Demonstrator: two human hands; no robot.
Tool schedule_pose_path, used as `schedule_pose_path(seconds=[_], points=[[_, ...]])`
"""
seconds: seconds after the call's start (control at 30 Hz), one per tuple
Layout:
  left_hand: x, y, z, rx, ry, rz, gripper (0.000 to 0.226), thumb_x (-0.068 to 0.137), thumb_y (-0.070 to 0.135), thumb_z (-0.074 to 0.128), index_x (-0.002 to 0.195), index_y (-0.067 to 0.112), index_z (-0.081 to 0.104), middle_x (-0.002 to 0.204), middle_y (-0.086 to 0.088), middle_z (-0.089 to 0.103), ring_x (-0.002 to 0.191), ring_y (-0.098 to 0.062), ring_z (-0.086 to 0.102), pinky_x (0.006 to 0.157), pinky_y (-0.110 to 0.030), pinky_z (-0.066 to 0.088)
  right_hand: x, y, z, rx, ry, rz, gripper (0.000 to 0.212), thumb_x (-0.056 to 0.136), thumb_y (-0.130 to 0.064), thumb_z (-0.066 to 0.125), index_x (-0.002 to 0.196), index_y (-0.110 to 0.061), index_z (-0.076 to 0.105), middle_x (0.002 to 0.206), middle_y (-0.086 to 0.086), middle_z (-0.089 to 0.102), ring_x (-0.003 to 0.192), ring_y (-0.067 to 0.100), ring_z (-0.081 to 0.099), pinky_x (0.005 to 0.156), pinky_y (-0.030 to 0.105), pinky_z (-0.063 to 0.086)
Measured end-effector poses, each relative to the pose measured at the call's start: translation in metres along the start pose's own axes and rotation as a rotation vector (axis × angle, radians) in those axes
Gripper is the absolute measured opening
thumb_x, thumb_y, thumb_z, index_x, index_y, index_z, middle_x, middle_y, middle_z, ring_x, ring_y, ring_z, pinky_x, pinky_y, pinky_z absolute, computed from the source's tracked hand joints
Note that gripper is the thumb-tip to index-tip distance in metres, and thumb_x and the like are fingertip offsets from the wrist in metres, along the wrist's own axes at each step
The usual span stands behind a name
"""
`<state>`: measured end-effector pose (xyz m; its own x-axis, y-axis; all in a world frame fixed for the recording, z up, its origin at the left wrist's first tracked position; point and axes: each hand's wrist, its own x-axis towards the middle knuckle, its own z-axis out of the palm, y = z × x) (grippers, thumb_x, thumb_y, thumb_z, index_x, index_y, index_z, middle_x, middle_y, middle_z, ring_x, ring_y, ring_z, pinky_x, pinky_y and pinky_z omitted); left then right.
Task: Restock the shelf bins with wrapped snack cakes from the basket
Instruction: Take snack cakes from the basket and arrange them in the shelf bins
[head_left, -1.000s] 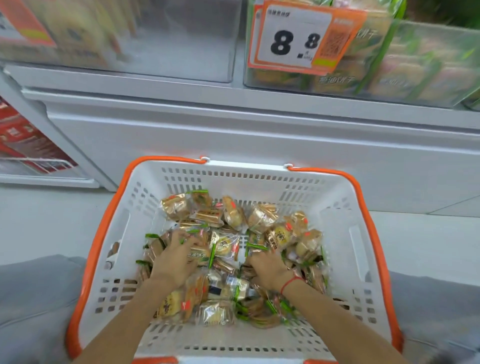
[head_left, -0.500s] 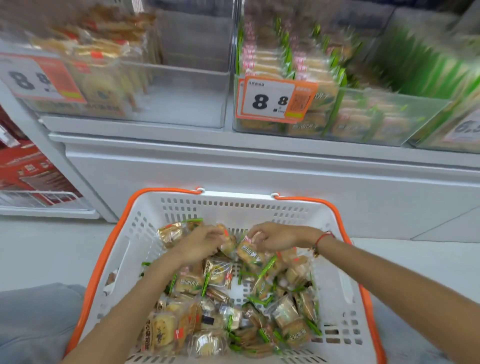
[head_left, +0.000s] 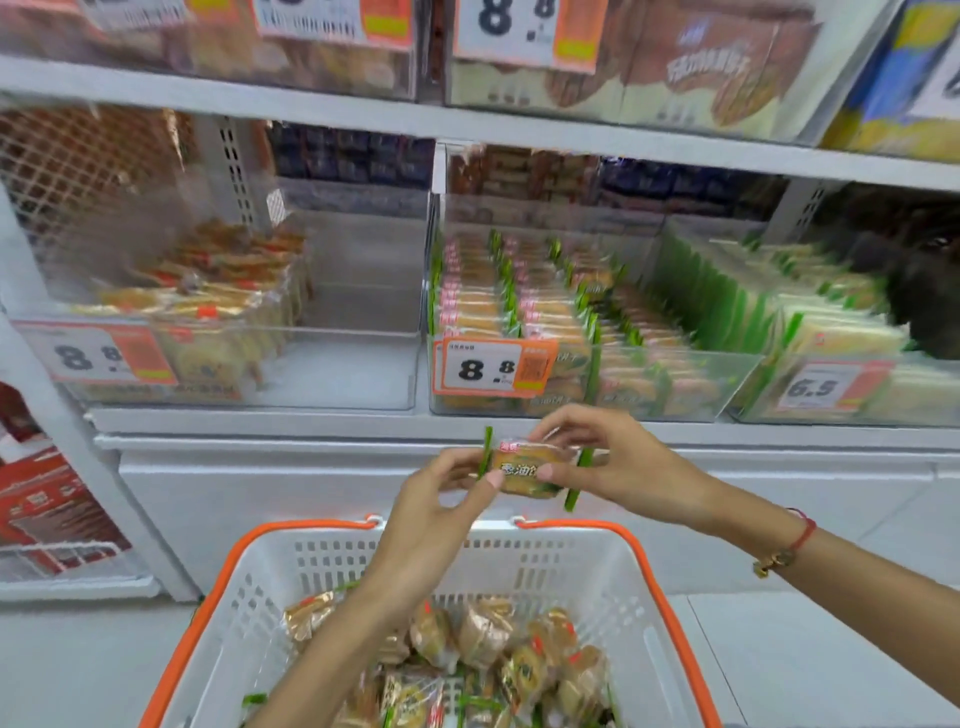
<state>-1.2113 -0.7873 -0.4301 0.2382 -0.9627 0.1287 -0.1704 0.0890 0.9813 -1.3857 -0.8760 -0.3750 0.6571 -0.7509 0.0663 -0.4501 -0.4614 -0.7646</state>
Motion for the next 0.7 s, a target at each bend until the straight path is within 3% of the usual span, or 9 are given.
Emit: schedule_pose_path(seconds=[0.17, 0.33, 0.4, 0.47, 0.6, 0.7], points=[[0.040, 0.038, -0.021, 0.101, 0.348, 0.326, 0.012, 0.092, 0.021, 0.059, 0.102, 0.026, 0.062, 0.101, 0.016, 0.063, 0.093, 0.005, 0.057, 0.072, -0.005, 0.040, 0.003, -0.015, -0.056, -0.038, 0.274, -0.138, 0.025, 0.080, -0.005, 0.073, 0.092, -0.025, 0.063, 0.090, -0.011, 0.066, 0.083, -0.008, 0.060, 0.070, 0.007, 0.043], [0.102, 0.060, -0.037, 0.210, 0.461, 0.368, 0.025, 0.095, 0.015, 0.054, 0.119, 0.022, 0.052, 0.118, 0.007, 0.051, 0.105, -0.007, 0.053, 0.075, -0.007, 0.038, 0.047, 0.003, -0.121, -0.205, 0.548, -0.109, 0.024, 0.081, -0.007, 0.072, 0.090, -0.027, 0.062, 0.091, -0.015, 0.066, 0.087, 0.001, 0.062, 0.076, 0.014, 0.042], [0.119, 0.065, -0.035, 0.288, 0.453, 0.291, 0.030, 0.097, 0.022, 0.051, 0.127, 0.020, 0.048, 0.124, 0.006, 0.046, 0.110, -0.011, 0.051, 0.078, -0.019, 0.037, 0.072, 0.015, -0.137, -0.368, 0.549, -0.036, 0.019, 0.083, -0.011, 0.071, 0.097, -0.021, 0.063, 0.094, -0.010, 0.066, 0.091, 0.008, 0.061, 0.072, 0.018, 0.039], [0.127, 0.068, -0.031, 0.406, 0.458, 0.207, 0.033, 0.098, 0.031, 0.046, 0.131, 0.024, 0.044, 0.129, 0.007, 0.047, 0.110, -0.013, 0.051, 0.081, -0.030, 0.034, 0.096, 0.028, -0.148, -0.512, 0.500, 0.049, 0.023, 0.084, -0.015, 0.070, 0.106, -0.017, 0.065, 0.104, 0.000, 0.067, 0.099, 0.018, 0.061, 0.079, 0.024, 0.042], [0.133, 0.068, -0.026, 0.504, 0.484, 0.123, 0.031, 0.100, 0.039, 0.038, 0.129, 0.031, 0.044, 0.123, 0.009, 0.056, 0.111, -0.016, 0.054, 0.080, -0.031, 0.031, 0.133, 0.048, -0.148, -0.466, 0.308, 0.141, 0.026, 0.085, -0.005, 0.065, 0.101, -0.026, 0.061, 0.106, 0.001, 0.065, 0.104, 0.020, 0.061, 0.090, 0.029, 0.048], [0.134, 0.066, -0.030, 0.504, 0.489, 0.124, 0.030, 0.099, 0.042, 0.037, 0.128, 0.035, 0.045, 0.112, 0.015, 0.056, 0.111, -0.015, 0.053, 0.082, -0.031, 0.028, 0.147, 0.056, -0.139, -0.422, 0.352, 0.075, 0.022, 0.084, -0.006, 0.068, 0.092, -0.025, 0.060, 0.099, -0.006, 0.061, 0.098, 0.016, 0.060, 0.092, 0.033, 0.050]])
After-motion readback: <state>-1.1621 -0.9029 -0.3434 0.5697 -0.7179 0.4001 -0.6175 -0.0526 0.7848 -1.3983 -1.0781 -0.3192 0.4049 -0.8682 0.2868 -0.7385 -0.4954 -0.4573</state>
